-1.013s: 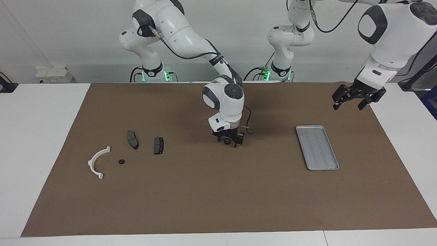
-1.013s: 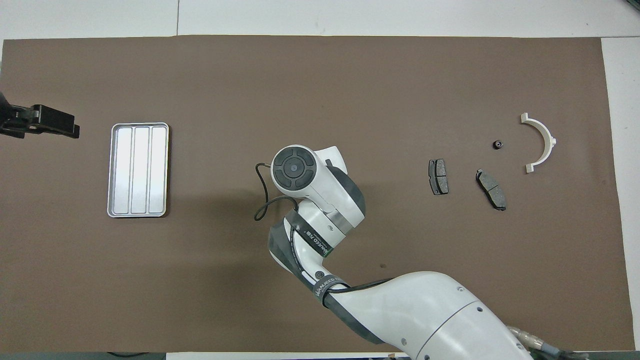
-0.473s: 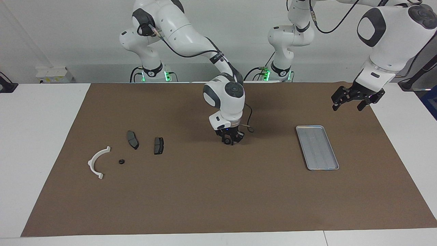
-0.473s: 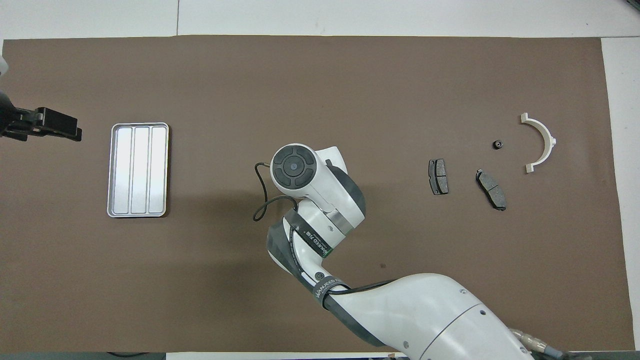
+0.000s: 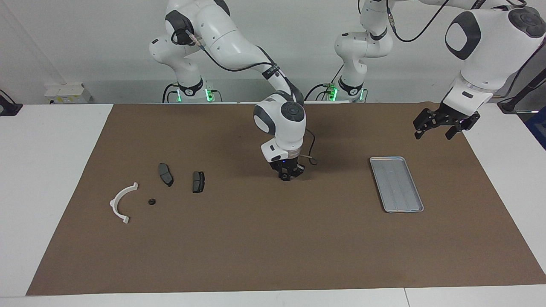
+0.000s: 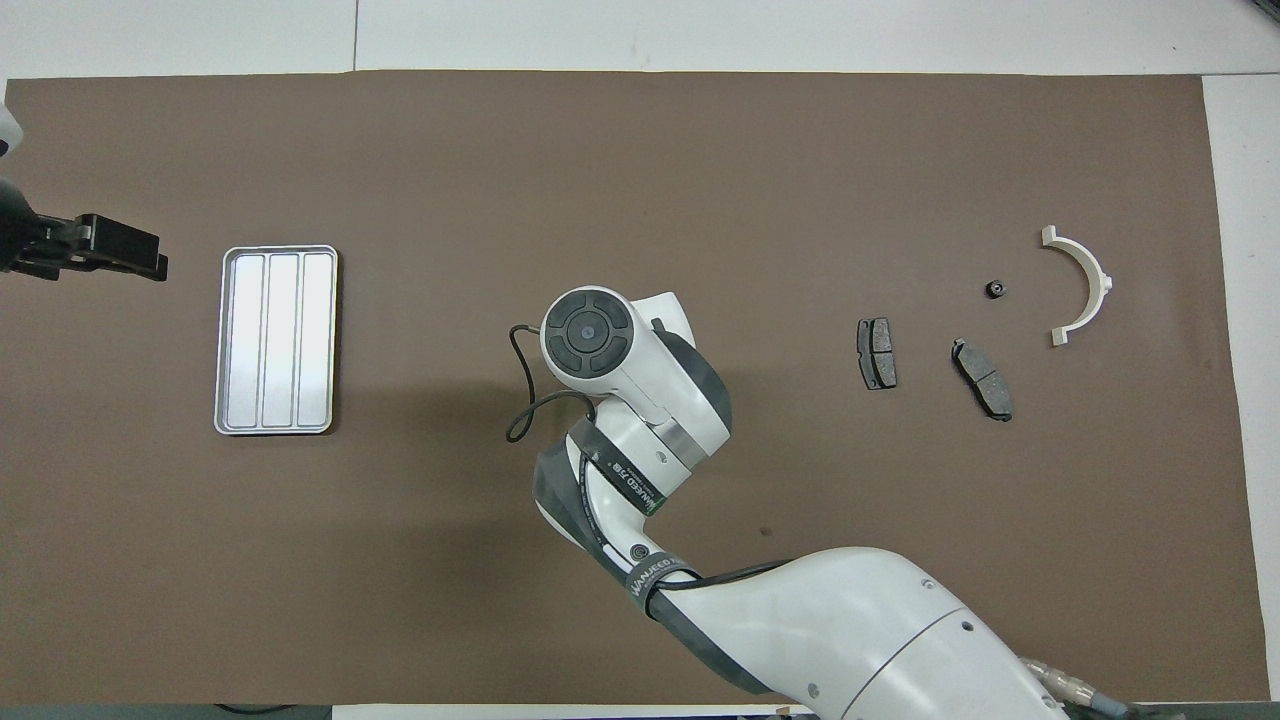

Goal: Place bearing gear from tray to pile

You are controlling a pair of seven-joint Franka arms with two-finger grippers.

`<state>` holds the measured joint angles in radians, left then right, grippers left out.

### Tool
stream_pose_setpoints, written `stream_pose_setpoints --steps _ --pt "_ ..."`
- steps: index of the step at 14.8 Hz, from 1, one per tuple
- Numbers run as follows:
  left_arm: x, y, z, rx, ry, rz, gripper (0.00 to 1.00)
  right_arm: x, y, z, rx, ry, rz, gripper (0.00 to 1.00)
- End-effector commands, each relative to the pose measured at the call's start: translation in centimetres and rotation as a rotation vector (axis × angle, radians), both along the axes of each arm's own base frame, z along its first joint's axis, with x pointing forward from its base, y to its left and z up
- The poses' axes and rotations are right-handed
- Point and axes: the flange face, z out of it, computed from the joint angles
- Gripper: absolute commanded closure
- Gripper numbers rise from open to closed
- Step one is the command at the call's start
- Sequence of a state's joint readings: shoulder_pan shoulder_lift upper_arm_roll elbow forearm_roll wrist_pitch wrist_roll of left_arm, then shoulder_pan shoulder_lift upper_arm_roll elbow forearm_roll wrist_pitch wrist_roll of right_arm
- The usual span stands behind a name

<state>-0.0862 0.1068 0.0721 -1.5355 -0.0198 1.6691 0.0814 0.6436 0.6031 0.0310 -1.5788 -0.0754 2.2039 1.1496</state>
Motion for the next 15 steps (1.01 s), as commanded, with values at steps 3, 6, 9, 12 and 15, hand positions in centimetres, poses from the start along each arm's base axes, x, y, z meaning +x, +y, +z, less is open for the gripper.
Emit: stream_pose_setpoints --steps 3,6,9,12,15 --pt "-0.5 0.0 0.1 0.009 -0.029 -0.011 0.00 1.5 -0.6 2.0 -0.008 0.004 -0.017 1.00" --pt "-0.8 -0.1 0.8 0.006 -0.039 -0.007 0.00 2.9 -2.5 3.1 -0.017 0.008 0.024 1.00" --pt "-0.9 0.0 0.9 0.006 -0.042 -0.003 0.00 4.6 -5.8 6.0 -0.034 0.031 0.098 1.00" --pt "-1.2 0.0 1.4 0.005 -0.041 -0.004 0.00 5.7 -10.1 10.3 -0.032 0.053 0.181 1.00" --pt "-1.3 0.0 1.3 0.005 -0.036 -0.006 0.00 6.8 -15.4 13.7 -0.042 0.082 0.285 1.00"
